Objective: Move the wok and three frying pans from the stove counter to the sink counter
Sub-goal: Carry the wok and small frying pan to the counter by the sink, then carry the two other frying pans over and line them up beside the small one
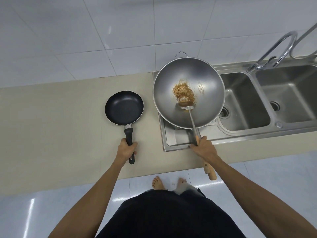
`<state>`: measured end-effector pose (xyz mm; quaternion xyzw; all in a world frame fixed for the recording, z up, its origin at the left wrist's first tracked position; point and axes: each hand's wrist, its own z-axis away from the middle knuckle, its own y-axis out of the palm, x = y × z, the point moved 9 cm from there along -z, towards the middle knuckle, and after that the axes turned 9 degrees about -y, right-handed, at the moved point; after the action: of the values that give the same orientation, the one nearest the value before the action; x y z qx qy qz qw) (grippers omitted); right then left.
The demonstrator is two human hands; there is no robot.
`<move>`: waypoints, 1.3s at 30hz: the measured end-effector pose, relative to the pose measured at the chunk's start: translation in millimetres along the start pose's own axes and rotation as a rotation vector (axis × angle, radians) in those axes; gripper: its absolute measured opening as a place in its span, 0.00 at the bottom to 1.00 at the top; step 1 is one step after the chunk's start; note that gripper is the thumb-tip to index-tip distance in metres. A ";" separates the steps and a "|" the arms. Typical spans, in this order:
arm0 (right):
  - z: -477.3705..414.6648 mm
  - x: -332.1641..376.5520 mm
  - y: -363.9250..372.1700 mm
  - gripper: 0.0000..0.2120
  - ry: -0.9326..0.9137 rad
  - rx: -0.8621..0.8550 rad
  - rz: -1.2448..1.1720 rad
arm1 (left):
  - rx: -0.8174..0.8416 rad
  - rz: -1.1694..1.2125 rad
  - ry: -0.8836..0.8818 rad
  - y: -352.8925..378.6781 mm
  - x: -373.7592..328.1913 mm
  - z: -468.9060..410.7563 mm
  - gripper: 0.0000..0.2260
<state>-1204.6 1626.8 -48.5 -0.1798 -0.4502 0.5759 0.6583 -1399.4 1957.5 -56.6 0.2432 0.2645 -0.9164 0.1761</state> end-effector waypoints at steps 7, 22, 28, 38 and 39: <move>11.0 -9.7 -28.5 0.40 -0.035 -0.091 0.061 | -0.352 -0.157 0.210 -34.1 -37.6 9.8 0.31; 27.0 -191.5 -162.5 0.37 0.047 -0.312 0.023 | -0.125 -0.655 0.936 201.9 -198.1 136.2 0.33; 46.0 -324.6 -225.2 0.36 0.037 -0.278 0.074 | -0.034 -0.785 1.030 366.2 -227.0 210.2 0.33; 69.0 -535.4 -335.4 0.35 0.100 -0.322 0.115 | 0.130 -1.034 1.141 628.6 -266.4 301.0 0.32; 69.4 -555.0 -344.7 0.35 0.113 -0.325 0.099 | 0.150 -1.073 1.134 653.4 -270.8 305.5 0.32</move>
<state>-1016.5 1002.8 34.7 -0.3376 -0.4903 0.5164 0.6156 -990.1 1314.4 55.0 0.5244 0.3328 -0.6275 -0.4695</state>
